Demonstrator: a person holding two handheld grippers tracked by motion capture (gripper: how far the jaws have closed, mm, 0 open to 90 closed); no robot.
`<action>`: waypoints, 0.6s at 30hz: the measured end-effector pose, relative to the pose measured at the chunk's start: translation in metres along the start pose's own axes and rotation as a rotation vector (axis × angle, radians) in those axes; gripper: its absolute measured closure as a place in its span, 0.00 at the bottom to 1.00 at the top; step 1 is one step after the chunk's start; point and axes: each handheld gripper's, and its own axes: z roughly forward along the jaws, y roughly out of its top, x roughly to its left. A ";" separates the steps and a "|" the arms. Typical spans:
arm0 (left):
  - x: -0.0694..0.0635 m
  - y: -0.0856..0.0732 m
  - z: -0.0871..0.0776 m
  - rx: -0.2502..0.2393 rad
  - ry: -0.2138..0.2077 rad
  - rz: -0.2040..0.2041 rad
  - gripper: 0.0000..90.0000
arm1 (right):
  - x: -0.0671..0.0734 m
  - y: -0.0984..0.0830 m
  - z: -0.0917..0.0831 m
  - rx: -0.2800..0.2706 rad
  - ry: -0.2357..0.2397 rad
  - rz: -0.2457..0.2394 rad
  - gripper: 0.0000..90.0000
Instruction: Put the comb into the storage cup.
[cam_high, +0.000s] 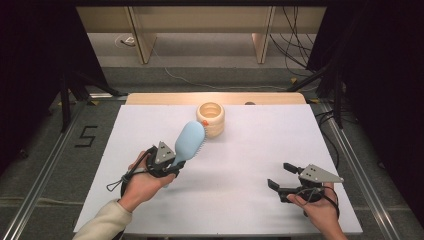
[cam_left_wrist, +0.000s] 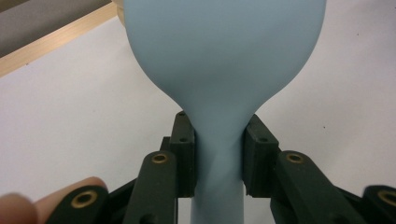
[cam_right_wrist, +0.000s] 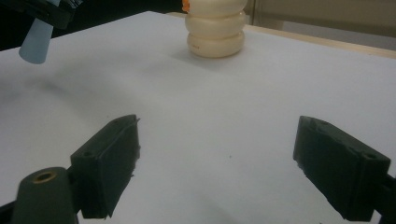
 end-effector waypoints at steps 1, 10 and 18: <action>0.000 0.000 0.000 0.000 0.000 0.000 0.77 | 0.000 0.000 0.000 0.000 0.000 0.000 0.17; -0.002 0.001 -0.001 -0.014 0.005 0.012 0.77 | 0.000 0.000 0.000 -0.004 0.001 0.006 0.17; -0.006 0.004 -0.001 -0.032 -0.003 0.016 0.77 | 0.000 0.000 0.000 -0.005 0.001 0.007 0.17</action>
